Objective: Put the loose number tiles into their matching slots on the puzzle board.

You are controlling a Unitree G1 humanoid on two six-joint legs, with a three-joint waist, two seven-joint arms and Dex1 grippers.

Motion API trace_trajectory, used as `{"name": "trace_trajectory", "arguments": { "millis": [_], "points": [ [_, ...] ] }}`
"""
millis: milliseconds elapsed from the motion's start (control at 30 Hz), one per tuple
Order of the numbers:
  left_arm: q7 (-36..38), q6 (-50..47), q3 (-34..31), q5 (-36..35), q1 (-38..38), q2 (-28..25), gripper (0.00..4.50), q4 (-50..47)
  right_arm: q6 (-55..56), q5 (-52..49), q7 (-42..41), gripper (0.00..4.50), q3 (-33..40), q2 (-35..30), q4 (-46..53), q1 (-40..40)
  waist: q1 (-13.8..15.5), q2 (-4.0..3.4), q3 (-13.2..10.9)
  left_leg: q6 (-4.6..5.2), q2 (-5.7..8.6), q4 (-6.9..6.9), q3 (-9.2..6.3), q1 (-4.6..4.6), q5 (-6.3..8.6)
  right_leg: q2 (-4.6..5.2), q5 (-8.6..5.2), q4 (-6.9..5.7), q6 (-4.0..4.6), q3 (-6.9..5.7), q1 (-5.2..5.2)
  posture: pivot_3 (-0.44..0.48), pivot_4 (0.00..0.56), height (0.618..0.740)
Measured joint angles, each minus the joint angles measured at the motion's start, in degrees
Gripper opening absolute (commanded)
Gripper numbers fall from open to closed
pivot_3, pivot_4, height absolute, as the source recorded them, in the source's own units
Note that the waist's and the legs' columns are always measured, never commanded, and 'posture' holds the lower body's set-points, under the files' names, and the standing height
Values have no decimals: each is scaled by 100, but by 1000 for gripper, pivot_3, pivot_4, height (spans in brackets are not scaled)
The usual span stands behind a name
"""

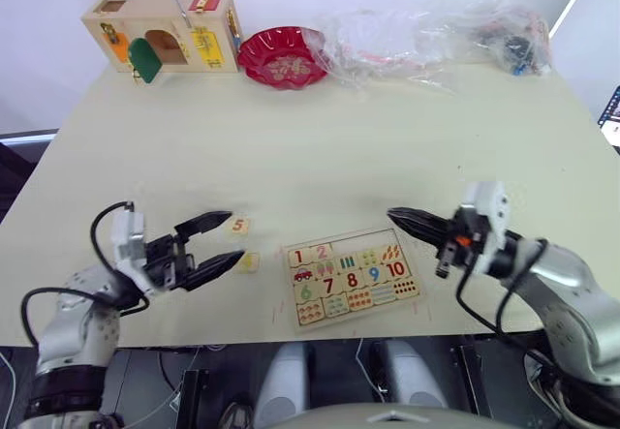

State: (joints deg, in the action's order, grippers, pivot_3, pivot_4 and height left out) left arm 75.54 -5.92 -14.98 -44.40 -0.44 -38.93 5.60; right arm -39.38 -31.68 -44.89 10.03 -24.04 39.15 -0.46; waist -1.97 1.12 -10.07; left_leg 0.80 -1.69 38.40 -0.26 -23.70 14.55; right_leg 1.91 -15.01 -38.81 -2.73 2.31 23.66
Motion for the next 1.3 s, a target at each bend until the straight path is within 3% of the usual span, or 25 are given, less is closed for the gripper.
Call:
{"name": "trace_trajectory", "arguments": {
  "millis": [133, 300, 367, 567, 700, 1100, 1200, 1300],
  "points": [
    [-208, -296, 79, 226, -59, -19, 4500, -50, 122, -175, 116, 1231, 652, -227, 25, 696, -3, 1, 1, 0, 9, -1, -4, 1, 0, -8, -1, -1, 1, -1, 0, 0, 150, 740],
    [471, -454, -22, 307, -171, -353, 4500, 343, 360, -428, -244, 3942, 1778, -874, 5, 1758, -1, 1, 1, 0, 17, -2, -4, 2, 0, -12, -2, 1, 2, -1, -1, 0, 150, 740],
    [727, -381, -115, 307, -165, -456, 4500, 583, 461, -522, -373, 4414, 2099, -913, -6, 2061, -15, -1, 1, 0, 15, -3, 0, 5, 0, -14, -3, -1, 3, 3, -1, 0, 150, 740],
    [1411, 179, -683, 495, 126, -671, 4500, 1745, 1000, -802, -888, 4414, 3349, -891, -303, 3251, 12, 6, 6, 0, -2, -3, 0, 4, 0, -8, -5, 8, 1, 1, -6, 0, 150, 740],
    [1486, 341, -754, 532, 178, -695, 4500, 1990, 1138, -812, -979, 4414, 3520, -813, -444, 3446, 22, 13, 11, 0, -8, -2, 4, 5, 0, -7, -5, 12, 1, 1, -7, 0, 150, 740],
    [1517, 649, -749, 587, 161, -730, 4500, 2406, 1635, -645, -1078, 4414, 3237, -797, -866, 3608, 118, 16, 16, 0, -14, -1, 12, 7, 0, -5, -4, 16, 2, 4, -8, 0, 150, 740],
    [1519, 587, -681, 434, 107, -734, 4500, 2333, 1594, -628, -1005, 4414, 3048, -1016, -848, 3373, 119, 17, 17, 0, -14, 0, 12, 7, 0, -6, -4, 15, 2, 4, -8, 0, 150, 740],
    [1521, 582, -622, 202, 54, -685, 4500, 2042, 1385, -591, -954, 4414, 2792, -1705, -869, 2860, 113, 18, 17, 0, -13, 1, 15, 9, 0, -7, -3, 14, 1, 8, -8, 0, 150, 740]
  ]
}}
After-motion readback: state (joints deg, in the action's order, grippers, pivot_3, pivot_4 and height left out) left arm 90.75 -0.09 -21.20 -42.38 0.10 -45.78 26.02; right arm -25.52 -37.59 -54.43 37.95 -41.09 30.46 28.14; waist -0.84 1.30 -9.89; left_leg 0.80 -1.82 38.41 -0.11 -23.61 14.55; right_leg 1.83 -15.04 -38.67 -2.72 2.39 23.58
